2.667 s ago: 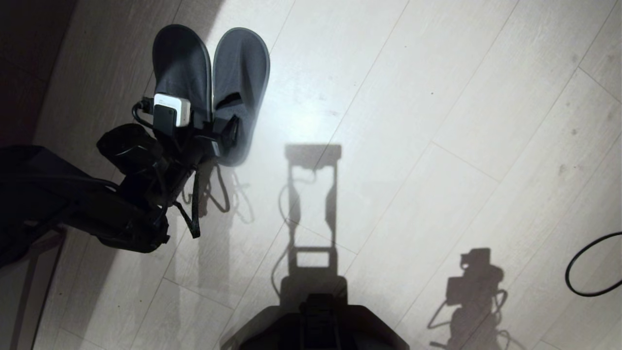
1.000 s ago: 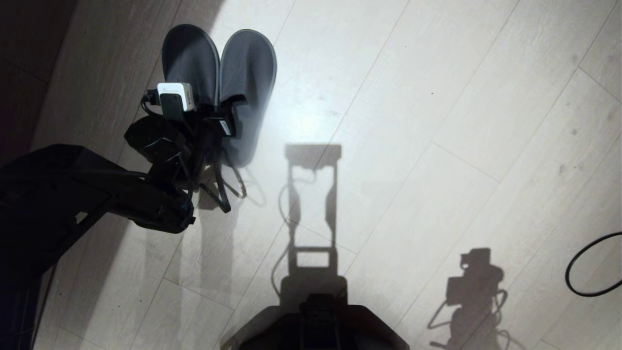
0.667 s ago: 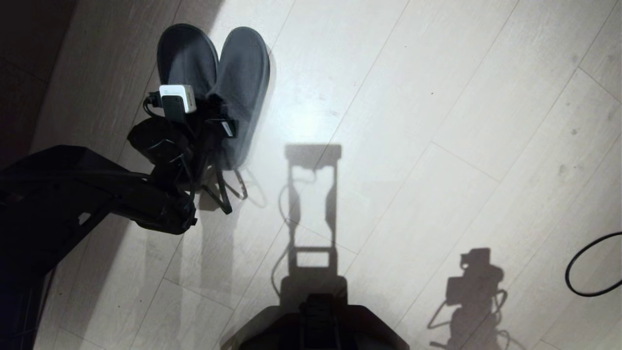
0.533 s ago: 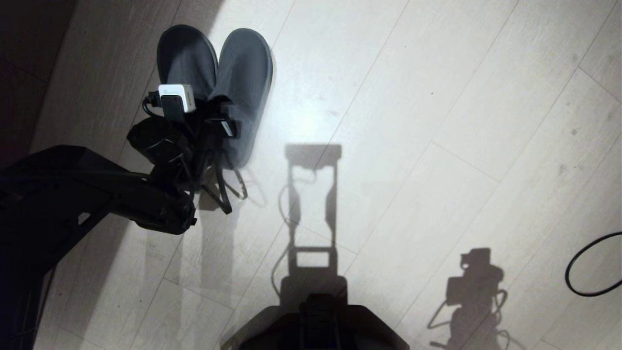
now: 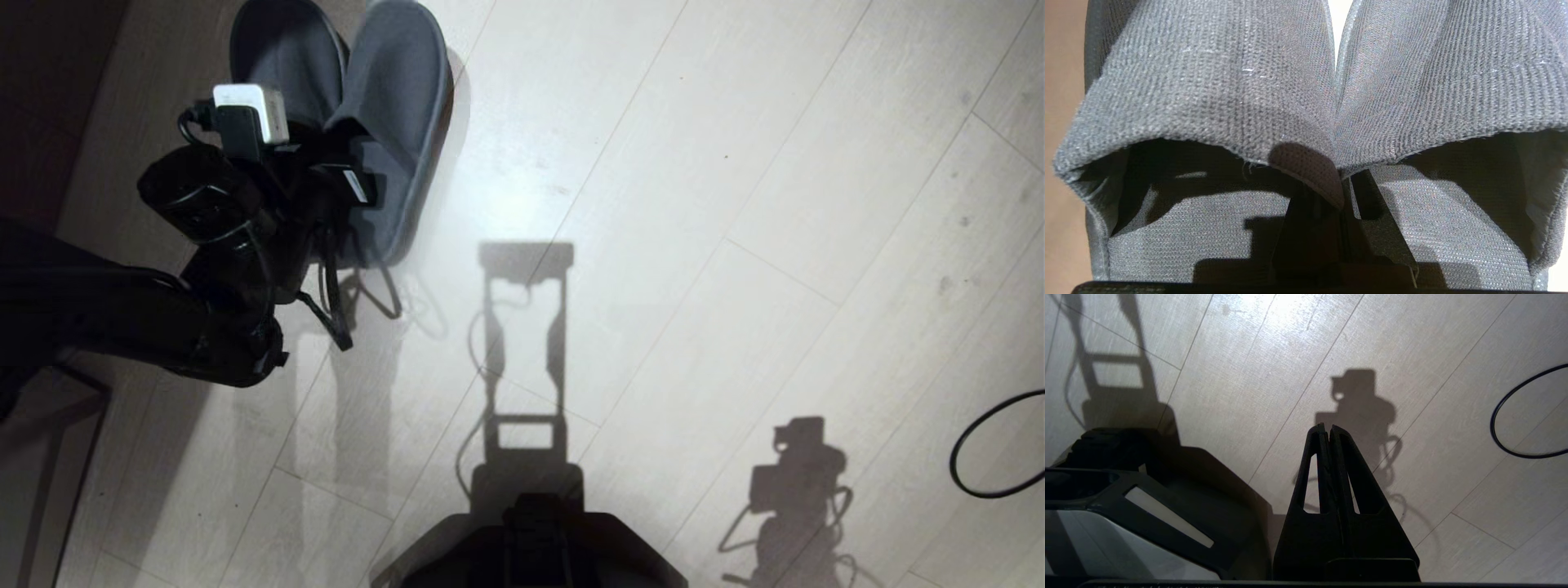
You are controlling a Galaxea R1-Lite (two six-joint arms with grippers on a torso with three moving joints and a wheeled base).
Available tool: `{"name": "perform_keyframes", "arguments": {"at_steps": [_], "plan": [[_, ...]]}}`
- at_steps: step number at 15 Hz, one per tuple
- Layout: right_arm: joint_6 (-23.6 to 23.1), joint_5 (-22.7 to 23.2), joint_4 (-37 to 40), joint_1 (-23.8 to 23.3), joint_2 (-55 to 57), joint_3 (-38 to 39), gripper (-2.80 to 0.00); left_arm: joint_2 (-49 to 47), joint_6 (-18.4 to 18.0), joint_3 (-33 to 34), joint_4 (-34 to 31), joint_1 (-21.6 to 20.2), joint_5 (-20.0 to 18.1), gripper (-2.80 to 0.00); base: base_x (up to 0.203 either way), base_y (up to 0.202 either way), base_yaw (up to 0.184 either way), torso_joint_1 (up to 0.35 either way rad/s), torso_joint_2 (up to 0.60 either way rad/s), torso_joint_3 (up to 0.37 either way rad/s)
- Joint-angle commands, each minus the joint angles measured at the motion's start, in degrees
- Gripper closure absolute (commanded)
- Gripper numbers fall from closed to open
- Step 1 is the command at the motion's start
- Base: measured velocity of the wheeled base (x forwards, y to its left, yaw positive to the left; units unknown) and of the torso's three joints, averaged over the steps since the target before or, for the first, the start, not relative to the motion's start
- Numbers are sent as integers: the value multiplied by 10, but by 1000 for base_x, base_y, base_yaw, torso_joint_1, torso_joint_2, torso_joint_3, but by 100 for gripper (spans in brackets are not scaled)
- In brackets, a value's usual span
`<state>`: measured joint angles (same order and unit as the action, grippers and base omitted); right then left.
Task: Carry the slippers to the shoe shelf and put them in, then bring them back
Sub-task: Pick up the slippers on the floor, then place the slippers into the shoe cabinet
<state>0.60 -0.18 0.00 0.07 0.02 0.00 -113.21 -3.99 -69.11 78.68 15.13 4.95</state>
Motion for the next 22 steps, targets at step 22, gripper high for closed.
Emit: {"name": "perform_keyframes", "arguments": {"at_steps": [22], "plan": [[0, 0, 0, 0, 0, 0, 0, 716, -24, 463, -319, -105, -127, 0, 0, 0, 0, 0, 0, 0]]}}
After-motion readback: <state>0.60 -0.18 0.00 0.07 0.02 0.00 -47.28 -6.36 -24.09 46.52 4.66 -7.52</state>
